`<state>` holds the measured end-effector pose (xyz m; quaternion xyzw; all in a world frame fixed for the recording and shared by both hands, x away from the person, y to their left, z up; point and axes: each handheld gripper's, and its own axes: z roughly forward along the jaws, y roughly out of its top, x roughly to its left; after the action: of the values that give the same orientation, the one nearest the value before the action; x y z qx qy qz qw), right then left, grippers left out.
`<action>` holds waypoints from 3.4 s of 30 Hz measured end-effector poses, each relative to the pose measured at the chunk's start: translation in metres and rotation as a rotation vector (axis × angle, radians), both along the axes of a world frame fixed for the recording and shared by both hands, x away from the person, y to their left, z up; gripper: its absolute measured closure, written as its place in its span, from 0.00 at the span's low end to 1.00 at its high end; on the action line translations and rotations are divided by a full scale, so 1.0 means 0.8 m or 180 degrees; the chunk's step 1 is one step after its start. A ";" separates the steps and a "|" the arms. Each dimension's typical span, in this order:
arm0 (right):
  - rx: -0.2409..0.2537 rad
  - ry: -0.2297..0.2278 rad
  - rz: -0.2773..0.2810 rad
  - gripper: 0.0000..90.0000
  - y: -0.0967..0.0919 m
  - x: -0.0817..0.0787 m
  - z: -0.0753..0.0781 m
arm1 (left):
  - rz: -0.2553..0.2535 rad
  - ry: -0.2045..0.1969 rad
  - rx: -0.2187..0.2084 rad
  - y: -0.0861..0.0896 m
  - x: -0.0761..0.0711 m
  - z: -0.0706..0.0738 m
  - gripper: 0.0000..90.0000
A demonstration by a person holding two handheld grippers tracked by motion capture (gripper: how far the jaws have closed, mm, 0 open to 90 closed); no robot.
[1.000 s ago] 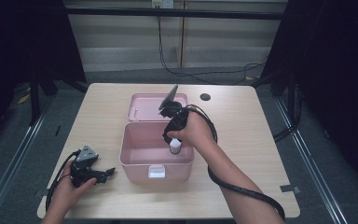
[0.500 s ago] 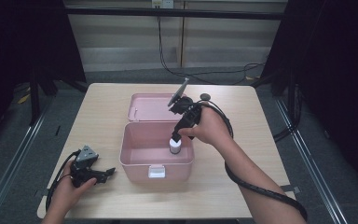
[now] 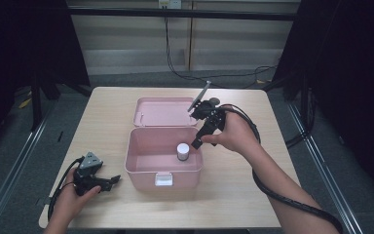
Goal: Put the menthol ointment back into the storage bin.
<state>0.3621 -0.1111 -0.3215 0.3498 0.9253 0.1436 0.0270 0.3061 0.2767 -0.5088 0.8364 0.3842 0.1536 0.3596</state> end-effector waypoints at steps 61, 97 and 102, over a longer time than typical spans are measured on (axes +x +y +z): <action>0.0022 0.0063 -0.0110 0.20 -0.152 -0.056 -0.087 | -0.0019 0.0003 0.0025 0.001 0.000 0.000 0.11; 0.0279 0.0098 -0.0275 0.21 -0.202 -0.096 -0.164 | -0.0012 -0.0005 0.0030 0.001 0.000 0.000 0.11; 0.0264 0.0089 -0.0283 0.21 -0.204 -0.101 -0.170 | -0.0014 0.0002 0.0024 0.000 0.000 0.000 0.11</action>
<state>0.2810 -0.2744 -0.4577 0.3934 0.9024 0.1756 0.0059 0.3061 0.2771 -0.5086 0.8386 0.3819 0.1540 0.3567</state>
